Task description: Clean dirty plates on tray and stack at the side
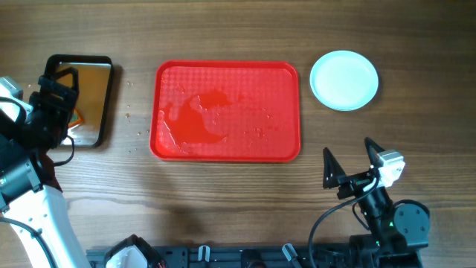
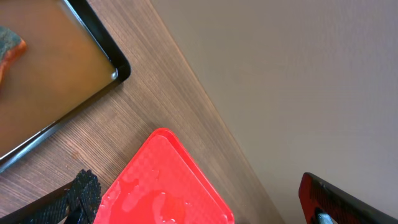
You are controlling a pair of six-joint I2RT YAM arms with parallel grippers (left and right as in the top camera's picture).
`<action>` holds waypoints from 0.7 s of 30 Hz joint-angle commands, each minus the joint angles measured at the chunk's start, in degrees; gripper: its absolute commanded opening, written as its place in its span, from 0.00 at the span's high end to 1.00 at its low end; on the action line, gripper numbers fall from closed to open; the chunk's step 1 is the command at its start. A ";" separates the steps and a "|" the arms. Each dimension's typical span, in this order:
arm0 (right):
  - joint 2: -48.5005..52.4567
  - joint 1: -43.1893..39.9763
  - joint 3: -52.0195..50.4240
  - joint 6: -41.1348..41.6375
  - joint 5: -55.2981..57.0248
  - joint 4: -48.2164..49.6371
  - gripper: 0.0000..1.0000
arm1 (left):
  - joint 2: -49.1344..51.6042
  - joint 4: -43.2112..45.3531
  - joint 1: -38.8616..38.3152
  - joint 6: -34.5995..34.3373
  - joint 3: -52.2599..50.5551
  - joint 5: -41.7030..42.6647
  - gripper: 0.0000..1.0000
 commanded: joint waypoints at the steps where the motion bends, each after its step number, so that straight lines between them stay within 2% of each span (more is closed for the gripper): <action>1: -0.96 -1.77 -3.74 -0.98 1.86 7.41 0.00 | -0.35 0.17 0.11 -0.28 -0.35 0.87 0.00; 6: -0.96 -3.91 -13.35 -0.92 2.64 22.45 0.00 | -0.35 0.17 0.11 -0.28 -0.35 0.87 0.00; 10: -0.96 -4.48 -13.86 -1.27 12.31 17.35 0.00 | -0.35 0.17 0.11 -0.28 -0.35 0.87 0.00; 14: -0.96 -6.21 -13.86 -8.76 12.39 17.53 0.00 | -0.35 0.17 0.11 -0.28 -0.35 0.87 0.00; 21: -0.94 -7.61 -13.86 -8.48 10.03 17.42 0.00 | -0.35 0.17 0.11 -0.28 -0.35 0.87 0.00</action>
